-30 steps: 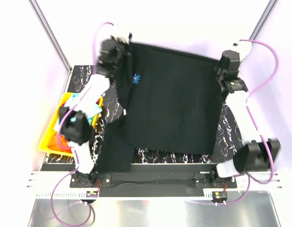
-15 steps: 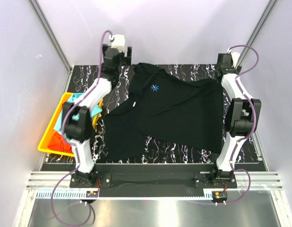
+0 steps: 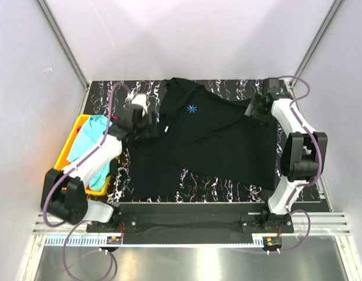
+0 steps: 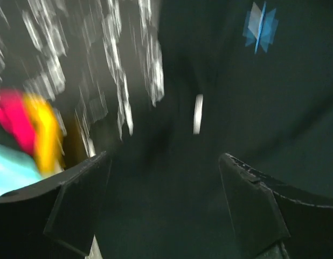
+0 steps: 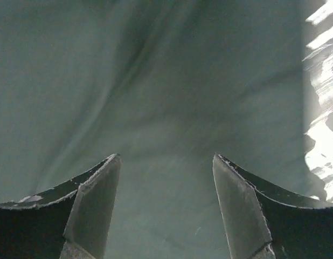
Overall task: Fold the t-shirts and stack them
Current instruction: Flatten the tshirt out
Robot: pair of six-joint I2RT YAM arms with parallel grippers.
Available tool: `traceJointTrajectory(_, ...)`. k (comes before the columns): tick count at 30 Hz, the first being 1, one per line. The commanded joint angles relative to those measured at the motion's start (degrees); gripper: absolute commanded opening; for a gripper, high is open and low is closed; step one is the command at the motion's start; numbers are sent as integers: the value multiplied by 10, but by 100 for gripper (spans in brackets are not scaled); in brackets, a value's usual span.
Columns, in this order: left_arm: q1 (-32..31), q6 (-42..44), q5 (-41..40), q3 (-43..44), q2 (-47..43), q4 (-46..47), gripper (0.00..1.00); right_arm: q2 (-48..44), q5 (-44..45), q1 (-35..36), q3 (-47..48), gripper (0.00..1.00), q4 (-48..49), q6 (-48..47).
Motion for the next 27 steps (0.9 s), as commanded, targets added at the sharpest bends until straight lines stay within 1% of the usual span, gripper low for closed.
traceJointTrajectory(1, -7, -83, 47, -62, -79, -97, 86, -66, -103, 54, -69, 75, -26, 34)
traceJointTrajectory(2, -8, -103, 50, -72, -92, -110, 84, -86, -106, 60, -87, 73, -28, 36)
traceJointTrajectory(4, -11, -122, 59, -89, -115, -150, 81, -108, -123, 69, -141, 73, -28, 55)
traceJointTrajectory(5, -12, -139, 65, -106, -126, -156, 72, -124, -129, 70, -158, 72, -27, 71)
traceJointTrajectory(6, -12, -153, 72, -115, -128, -157, 69, -130, -132, 69, -186, 72, -28, 77)
traceJointTrajectory(7, -12, -178, 80, -124, -129, -157, 68, -137, -133, 70, -200, 72, -27, 80)
traceJointTrajectory(9, -16, -198, 83, -140, -121, -154, 68, -150, -126, 69, -230, 72, -23, 92)
traceJointTrajectory(11, -16, -212, 87, -140, -81, -142, 68, -147, -113, 68, -240, 72, -23, 98)
traceJointTrajectory(13, -16, -212, 117, -124, -20, -133, 70, -136, -103, 65, -245, 72, -22, 106)
traceJointTrajectory(16, -16, -198, 138, -79, 44, -131, 70, -119, -89, 58, -244, 72, -20, 107)
traceJointTrajectory(17, -15, -198, 139, -69, 82, -128, 70, -108, -88, 54, -243, 72, -21, 107)
traceJointTrajectory(21, -16, -198, 148, -3, 161, -126, 70, -85, -75, 16, -246, 72, -17, 107)
traceJointTrajectory(23, -15, -198, 153, 22, 203, -125, 70, -66, -70, 10, -249, 72, -11, 106)
traceJointTrajectory(25, -16, -198, 163, 36, 227, -126, 70, -51, -65, -21, -248, 72, -5, 104)
traceJointTrajectory(27, -15, -201, 171, 55, 260, -126, 70, -21, -66, -30, -237, 72, -2, 100)
